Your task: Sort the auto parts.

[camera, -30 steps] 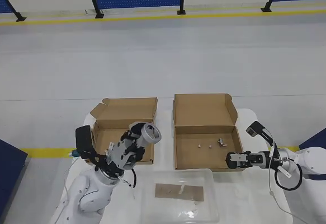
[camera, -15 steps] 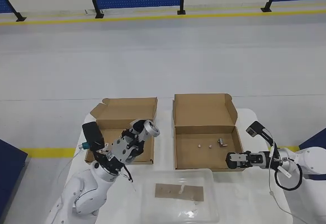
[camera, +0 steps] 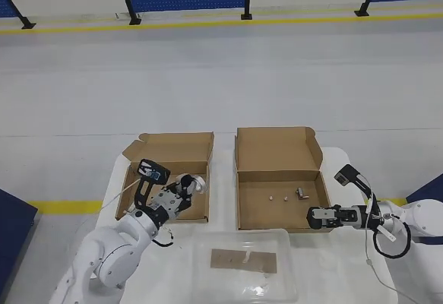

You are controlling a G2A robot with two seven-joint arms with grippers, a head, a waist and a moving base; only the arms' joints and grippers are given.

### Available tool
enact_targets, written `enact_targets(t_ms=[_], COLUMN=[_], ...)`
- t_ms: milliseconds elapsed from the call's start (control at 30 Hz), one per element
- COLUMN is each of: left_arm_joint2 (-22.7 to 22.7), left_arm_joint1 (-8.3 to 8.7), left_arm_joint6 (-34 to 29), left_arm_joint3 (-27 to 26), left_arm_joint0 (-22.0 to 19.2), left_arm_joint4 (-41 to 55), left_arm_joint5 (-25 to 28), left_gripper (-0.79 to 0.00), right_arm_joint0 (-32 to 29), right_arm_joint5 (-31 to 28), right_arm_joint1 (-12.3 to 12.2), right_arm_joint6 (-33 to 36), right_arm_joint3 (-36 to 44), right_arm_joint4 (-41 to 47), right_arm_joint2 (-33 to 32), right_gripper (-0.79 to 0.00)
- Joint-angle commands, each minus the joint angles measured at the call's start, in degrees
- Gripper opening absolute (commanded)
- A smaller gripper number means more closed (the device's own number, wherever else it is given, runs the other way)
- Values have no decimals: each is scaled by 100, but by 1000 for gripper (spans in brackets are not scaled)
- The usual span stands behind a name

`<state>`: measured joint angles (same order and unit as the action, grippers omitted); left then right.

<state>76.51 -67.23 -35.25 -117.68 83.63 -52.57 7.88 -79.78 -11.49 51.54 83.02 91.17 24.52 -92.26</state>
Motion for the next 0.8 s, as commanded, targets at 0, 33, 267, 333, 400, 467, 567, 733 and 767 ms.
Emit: enact_targets(t_ms=[0, 33, 267, 333, 400, 467, 567, 733, 767], left_arm_joint2=[-5, -5, -60, -211, -369, -537, -842, -1227, -1227], left_arm_joint1=[-1, -1, -1, -20, -52, -91, -158, -306, -306], left_arm_joint6=[-165, -165, -535, -967, -1368, -1793, -2362, -2869, -2869], left_arm_joint3=[17, 17, 188, 338, 549, 834, 1308, 2073, 2073], left_arm_joint0=[-7, -7, -122, -389, -736, -1098, -1663, -2396, -2396], left_arm_joint4=[18, 18, -168, -247, -270, -282, -544, -361, -361], left_arm_joint5=[-133, -133, -432, -710, -1051, -1428, -2037, -2832, -2832], left_gripper=[-785, -785, -785, -785, -785, -785, -785, -785, -785], right_arm_joint0=[0, 0, 0, 0, 0, 0, 0, 0, 0], right_arm_joint5=[0, 0, 0, 0, 0, 0, 0, 0, 0], right_arm_joint1=[0, 0, 0, 0, 0, 0, 0, 0, 0], right_arm_joint6=[0, 0, 0, 0, 0, 0, 0, 0, 0], right_arm_joint3=[0, 0, 0, 0, 0, 0, 0, 0, 0], right_arm_joint4=[0, 0, 0, 0, 0, 0, 0, 0, 0], right_arm_joint2=[0, 0, 0, 0, 0, 0, 0, 0, 0], right_gripper=[0, 0, 0, 0, 0, 0, 0, 0, 0])
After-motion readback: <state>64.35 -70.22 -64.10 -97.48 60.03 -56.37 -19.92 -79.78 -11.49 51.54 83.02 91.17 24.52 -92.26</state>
